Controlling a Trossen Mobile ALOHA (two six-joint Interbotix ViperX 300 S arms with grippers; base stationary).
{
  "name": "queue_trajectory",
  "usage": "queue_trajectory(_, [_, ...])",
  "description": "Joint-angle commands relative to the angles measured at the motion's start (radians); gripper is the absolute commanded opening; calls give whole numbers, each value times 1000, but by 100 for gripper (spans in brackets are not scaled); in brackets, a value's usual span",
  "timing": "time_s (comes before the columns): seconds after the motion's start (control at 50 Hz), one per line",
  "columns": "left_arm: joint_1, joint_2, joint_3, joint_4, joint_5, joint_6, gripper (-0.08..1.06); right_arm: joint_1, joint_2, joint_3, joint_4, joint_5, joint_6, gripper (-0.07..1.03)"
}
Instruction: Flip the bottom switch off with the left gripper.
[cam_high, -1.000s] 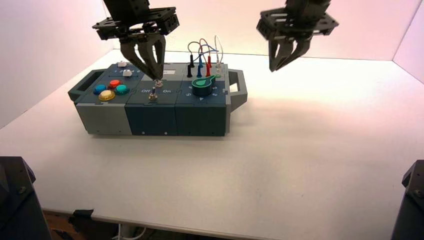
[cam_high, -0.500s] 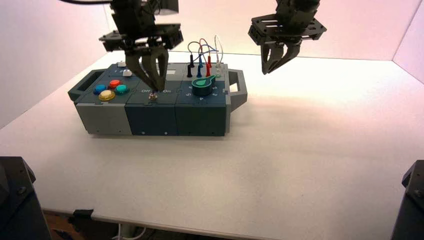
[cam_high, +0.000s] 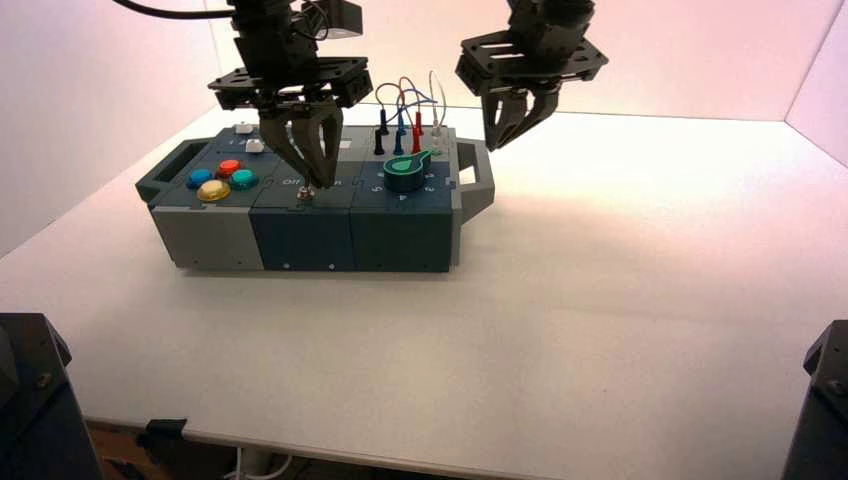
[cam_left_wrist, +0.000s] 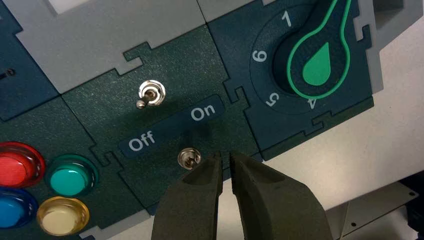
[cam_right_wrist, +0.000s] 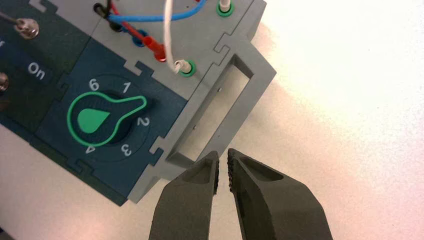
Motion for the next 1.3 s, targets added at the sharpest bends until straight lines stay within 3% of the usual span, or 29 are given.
queue_trajectory(0.02, [-5, -14, -28, 0, -3, 2, 10, 5, 14, -44, 8, -3, -3, 11])
queue_trajectory(0.28, [-5, -14, -28, 3, -3, 2, 10, 12, 67, -69, 14, -3, -6, 6])
queue_trajectory(1.06, [-5, -15, -23, 8, 2, 2, 8, 43, 112, -89, 20, 12, -12, 6])
queue_trajectory(1.3, [5, -17, -15, 26, 5, -3, 7, 43, 118, -86, 20, 12, -11, 6])
